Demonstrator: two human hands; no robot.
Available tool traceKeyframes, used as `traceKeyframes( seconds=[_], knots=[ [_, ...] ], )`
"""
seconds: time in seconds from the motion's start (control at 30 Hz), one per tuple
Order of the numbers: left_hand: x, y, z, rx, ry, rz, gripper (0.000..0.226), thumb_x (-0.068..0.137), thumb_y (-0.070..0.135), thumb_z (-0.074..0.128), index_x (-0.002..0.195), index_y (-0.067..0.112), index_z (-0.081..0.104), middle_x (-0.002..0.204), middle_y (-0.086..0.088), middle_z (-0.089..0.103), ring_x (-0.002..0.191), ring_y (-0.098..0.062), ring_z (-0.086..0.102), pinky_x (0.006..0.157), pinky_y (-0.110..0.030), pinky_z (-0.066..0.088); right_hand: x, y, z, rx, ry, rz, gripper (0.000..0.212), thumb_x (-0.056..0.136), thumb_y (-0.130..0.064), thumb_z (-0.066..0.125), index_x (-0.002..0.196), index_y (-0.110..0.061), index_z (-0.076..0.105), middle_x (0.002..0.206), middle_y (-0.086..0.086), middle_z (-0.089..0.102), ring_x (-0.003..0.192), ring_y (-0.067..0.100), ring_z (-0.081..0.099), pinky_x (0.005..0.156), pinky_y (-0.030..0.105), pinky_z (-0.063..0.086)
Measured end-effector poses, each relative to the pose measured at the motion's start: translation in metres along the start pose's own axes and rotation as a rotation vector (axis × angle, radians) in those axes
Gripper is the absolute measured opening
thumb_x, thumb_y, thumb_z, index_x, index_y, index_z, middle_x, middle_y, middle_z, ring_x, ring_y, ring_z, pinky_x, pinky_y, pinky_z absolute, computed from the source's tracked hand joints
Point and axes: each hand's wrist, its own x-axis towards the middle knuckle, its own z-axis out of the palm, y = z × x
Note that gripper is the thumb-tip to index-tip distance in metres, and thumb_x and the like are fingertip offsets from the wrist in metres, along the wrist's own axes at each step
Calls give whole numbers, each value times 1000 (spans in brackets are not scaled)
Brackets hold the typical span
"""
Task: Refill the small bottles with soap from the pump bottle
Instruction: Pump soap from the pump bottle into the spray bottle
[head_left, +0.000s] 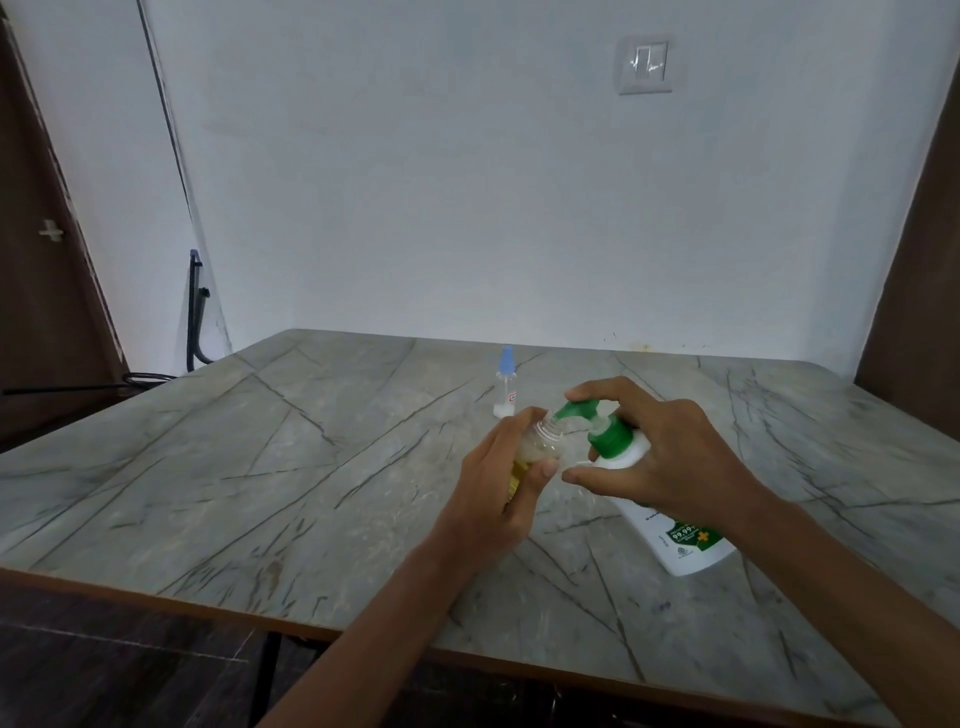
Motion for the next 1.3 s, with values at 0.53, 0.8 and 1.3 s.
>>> traceKeyframes(
  seconds=[0.53,0.8,1.3],
  knots=[
    [1,3,-3,22,4,-6,42,95,25,51,130,1,47,115,1,54,100,6,53,83,-7,42,1,1,1,36,26,-23,62,67,-63,76,121,-49,50,73,0,71,58,14,66,53,34,55],
    [-1,3,-1,5,-59,-4,40,96,25,51,130,4,46,112,0,55,88,1,56,73,-8,42,1,-4,-1,71,68,-31,47,64,-65,72,104,-53,51,86,-7,74,76,7,70,56,21,56],
    [0,3,-2,9,-1,-15,41,95,23,53,132,7,45,116,5,54,98,2,56,81,-9,44,0,-3,1,-30,13,-11,63,70,-59,77,124,-45,47,78,-6,70,65,12,65,61,33,55]
  ],
)
